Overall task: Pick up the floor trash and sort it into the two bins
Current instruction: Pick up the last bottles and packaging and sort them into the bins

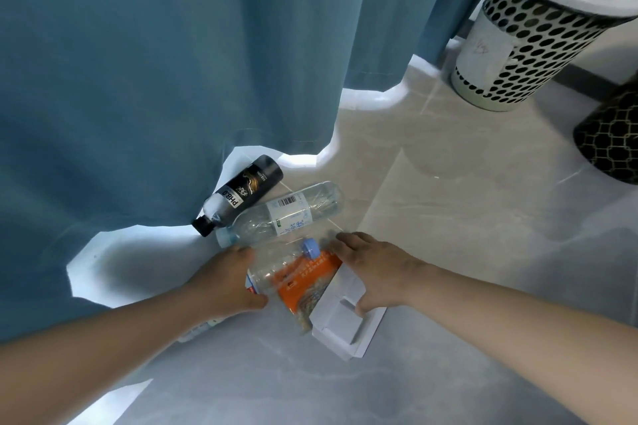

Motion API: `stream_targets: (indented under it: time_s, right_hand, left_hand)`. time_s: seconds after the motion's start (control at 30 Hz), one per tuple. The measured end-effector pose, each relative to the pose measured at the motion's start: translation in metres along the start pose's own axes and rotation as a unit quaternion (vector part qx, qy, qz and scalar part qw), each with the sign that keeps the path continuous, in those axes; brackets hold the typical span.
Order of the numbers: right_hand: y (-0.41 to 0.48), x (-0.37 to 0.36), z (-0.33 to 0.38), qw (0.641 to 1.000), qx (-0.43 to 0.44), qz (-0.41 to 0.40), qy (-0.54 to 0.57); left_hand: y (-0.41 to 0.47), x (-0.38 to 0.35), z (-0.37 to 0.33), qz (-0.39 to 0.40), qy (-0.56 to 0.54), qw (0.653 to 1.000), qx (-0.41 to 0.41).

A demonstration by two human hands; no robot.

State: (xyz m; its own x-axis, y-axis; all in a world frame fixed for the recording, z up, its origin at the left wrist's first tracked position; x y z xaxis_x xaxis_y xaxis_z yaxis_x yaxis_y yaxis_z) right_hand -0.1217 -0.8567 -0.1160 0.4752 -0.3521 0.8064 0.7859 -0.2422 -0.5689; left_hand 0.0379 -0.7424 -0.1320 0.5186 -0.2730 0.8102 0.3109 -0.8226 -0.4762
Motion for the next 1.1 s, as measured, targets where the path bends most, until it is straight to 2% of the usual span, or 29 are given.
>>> stream_targets:
  time_s: [0.13,0.27,0.53,0.67,0.8,1.0,1.1]
  right_hand:
    - [0.012,-0.005,0.005,0.997,0.029,0.041,-0.065]
    - [0.020,-0.004,0.011,0.991,0.058,0.040,-0.116]
    - [0.020,-0.011,0.014,0.990,0.034,0.024,-0.137]
    - [0.014,-0.014,0.001,0.995,-0.018,0.052,-0.077]
    - [0.007,-0.019,-0.018,0.994,-0.073,0.068,0.047]
    - [-0.015,-0.010,-0.040,0.967,-0.121,0.006,0.224]
    - [-0.035,0.001,-0.059,0.948,-0.164,-0.060,0.266]
  left_hand:
    - [-0.006,-0.003,0.005,-0.006,0.000,1.000,0.002]
    - [-0.009,-0.005,0.005,-0.015,0.026,1.000,-0.001]
    - [-0.006,-0.007,0.010,-0.014,0.029,0.999,-0.007]
    - [-0.007,-0.006,0.008,-0.016,0.028,0.999,-0.007]
    - [-0.008,-0.005,0.009,-0.014,0.030,0.999,-0.008]
    - [-0.008,0.004,0.008,-0.010,-0.019,1.000,0.018]
    - [-0.008,0.009,0.006,-0.012,-0.074,0.996,0.038]
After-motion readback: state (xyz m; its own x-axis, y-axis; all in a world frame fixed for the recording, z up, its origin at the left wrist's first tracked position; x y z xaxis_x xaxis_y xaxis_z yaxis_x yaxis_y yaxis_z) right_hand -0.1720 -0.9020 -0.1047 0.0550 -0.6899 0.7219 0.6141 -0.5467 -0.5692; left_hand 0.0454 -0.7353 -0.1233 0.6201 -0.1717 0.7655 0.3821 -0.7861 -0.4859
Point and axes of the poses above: each hand's wrist, its own y-axis towards the middle knuckle, its own x-axis out of the back of the hand, z = x × y, the point moved 8 cm from there along y, towards the middle knuckle, and after that the axes turned 2 degrees about z, right-handed, at the moved point
